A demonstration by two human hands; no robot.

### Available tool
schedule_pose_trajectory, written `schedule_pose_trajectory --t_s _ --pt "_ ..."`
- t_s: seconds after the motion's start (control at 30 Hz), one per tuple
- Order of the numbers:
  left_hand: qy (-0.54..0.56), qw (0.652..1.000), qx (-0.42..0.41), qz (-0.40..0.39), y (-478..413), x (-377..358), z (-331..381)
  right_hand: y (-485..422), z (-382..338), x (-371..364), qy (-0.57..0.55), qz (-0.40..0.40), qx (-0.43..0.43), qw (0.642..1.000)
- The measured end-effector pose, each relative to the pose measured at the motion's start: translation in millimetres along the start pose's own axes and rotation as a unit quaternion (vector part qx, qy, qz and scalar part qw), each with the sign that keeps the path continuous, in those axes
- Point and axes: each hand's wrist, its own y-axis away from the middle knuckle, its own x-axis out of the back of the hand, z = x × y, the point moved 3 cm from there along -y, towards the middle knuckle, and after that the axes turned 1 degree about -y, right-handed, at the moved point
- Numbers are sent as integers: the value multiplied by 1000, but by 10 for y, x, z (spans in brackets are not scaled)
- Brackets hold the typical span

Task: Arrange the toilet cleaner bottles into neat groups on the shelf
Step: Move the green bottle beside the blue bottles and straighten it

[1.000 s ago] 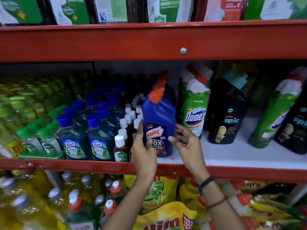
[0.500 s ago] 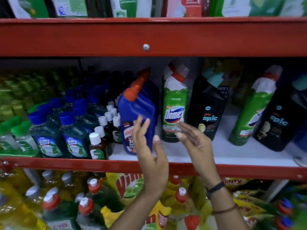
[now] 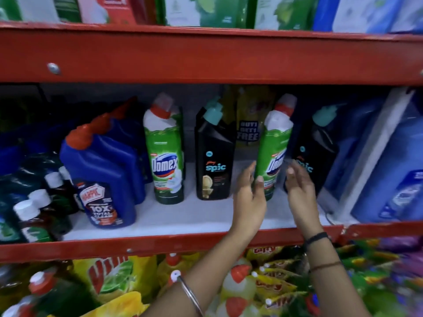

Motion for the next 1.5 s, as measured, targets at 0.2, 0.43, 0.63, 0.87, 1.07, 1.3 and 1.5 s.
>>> schedule_pose_trajectory --t_s 0.2,0.43,0.63,0.87,1.07,1.3,1.5 --pt "-40 998 -20 38 -45 -165 -90 -118 68 -132 18 -70 42 997" --pt "-24 998 2 59 -87 -71 -124 21 22 -34 58 -9 77 995" --pt "-8 997 13 76 -6 136 1 272 -170 -45 82 10 96 992" --pt "16 992 -13 125 287 728 215 695 -529 -383 13 -14 92 996" --pt "22 985 -34 169 434 1359 228 1007 -778 -901 -54 -50 78 994" --pt "-15 976 -44 214 464 1867 97 1173 -769 -1457 -70 -83 67 992" --pt "-51 972 -36 225 450 2034 -7 1234 -750 -1670 -78 -106 61 989"
